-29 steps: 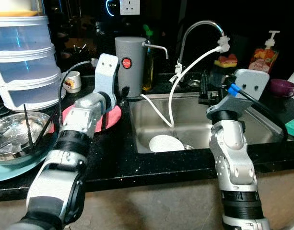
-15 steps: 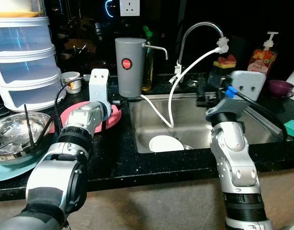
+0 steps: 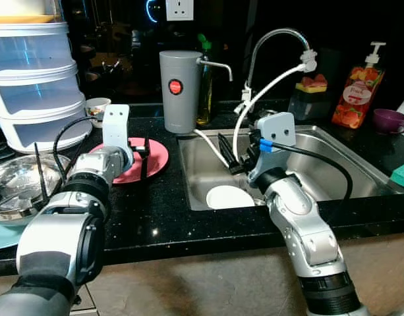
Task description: Kitchen organization
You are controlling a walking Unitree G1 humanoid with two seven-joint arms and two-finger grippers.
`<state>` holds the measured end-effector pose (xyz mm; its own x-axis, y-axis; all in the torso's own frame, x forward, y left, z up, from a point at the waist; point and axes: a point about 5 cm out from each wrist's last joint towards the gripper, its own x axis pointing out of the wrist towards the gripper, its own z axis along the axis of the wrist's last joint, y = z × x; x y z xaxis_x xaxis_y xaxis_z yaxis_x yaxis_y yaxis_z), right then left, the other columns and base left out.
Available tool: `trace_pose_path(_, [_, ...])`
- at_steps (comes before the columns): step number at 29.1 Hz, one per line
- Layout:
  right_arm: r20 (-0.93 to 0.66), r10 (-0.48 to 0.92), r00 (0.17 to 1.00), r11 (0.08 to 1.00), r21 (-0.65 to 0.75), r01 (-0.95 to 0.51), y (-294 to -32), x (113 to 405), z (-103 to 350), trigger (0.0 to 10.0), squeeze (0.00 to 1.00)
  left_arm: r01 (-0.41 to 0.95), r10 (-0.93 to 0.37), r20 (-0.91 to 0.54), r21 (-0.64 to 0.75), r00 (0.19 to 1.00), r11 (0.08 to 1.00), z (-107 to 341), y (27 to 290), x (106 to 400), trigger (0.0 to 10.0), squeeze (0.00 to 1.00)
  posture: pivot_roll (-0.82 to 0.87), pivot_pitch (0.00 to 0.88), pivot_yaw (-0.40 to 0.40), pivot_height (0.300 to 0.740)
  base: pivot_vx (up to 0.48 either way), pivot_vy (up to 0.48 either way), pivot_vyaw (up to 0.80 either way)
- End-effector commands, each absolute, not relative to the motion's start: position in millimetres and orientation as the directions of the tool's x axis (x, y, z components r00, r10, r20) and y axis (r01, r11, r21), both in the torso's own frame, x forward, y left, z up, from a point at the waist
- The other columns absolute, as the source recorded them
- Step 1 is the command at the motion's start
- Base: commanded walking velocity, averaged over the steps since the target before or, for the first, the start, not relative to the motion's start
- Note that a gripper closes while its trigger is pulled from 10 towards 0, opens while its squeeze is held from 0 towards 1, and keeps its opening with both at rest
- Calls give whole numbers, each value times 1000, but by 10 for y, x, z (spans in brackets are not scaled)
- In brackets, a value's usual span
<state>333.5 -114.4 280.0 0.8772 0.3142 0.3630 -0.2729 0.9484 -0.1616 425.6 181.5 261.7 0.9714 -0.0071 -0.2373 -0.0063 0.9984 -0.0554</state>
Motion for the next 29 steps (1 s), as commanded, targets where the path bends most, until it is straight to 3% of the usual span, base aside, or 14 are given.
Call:
trace_pose_path(1, [376, 319, 870, 948, -147, -283, -1141, 3299, 2826, 10000, 0, -11, -12, -288, -76, 958, 997, 2489, 1852, 4235, 10000, 0, 73, 73, 26, 740, 0, 0, 0])
trace_pose_path(8, [378, 335, 863, 942, -167, -292, -1126, 3280, 2863, 10000, 0, 31, -82, -261, -195, 962, 980, 2511, 1773, 4246, 10000, 0, 68, 74, 22, 740, 0, 0, 0])
trace_pose_path(21, [388, 337, 858, 940, -180, -289, -1113, 3235, 2878, 10000, 0, 86, -150, -268, -235, 952, 968, 2438, 1632, 4247, 10000, 0, 34, 77, 39, 740, 0, 0, 0])
trace_pose_path(29, [391, 316, 865, 948, -175, -267, -1135, 3179, 2866, 10000, 0, 84, -128, -305, -153, 944, 985, 2345, 1604, 4238, 9804, 0, 11, 82, 70, 740, 0, 0, 0])
